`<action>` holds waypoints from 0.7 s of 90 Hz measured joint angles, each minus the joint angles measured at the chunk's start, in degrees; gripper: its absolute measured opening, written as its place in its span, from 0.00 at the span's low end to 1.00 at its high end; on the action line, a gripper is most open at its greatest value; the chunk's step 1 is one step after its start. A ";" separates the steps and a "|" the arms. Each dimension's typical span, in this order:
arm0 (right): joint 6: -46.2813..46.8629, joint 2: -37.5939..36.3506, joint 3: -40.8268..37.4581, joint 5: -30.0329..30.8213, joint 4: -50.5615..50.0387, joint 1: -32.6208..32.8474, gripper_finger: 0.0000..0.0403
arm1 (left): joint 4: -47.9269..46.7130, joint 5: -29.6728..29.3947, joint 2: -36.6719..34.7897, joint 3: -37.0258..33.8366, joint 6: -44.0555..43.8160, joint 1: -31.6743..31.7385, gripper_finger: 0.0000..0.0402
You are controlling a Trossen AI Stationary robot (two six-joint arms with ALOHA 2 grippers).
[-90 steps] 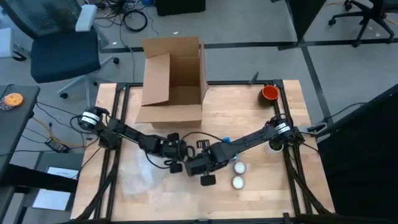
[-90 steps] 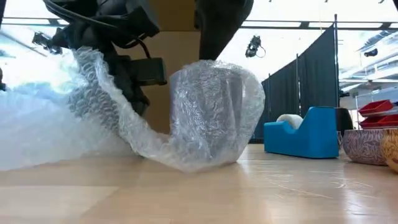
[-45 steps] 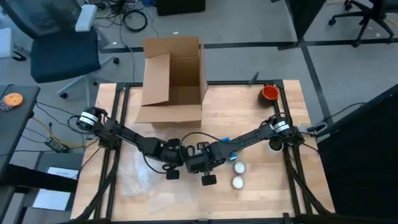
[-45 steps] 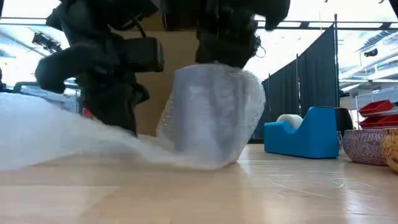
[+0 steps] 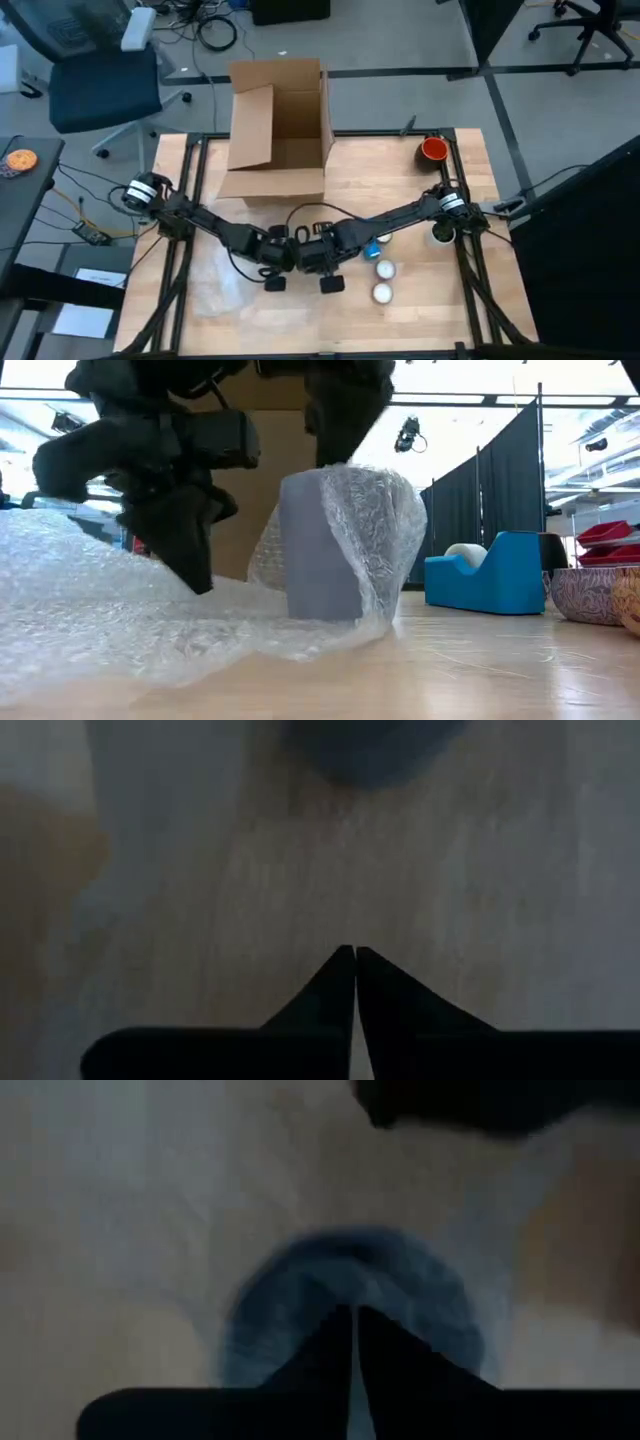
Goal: Wrap mug
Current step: Wrap the blue mug with the bubble wrap
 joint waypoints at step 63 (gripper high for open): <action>1.83 0.06 -9.52 -1.05 7.22 -2.07 0.00 | -11.42 -3.19 -6.13 0.47 -32.36 -22.92 0.00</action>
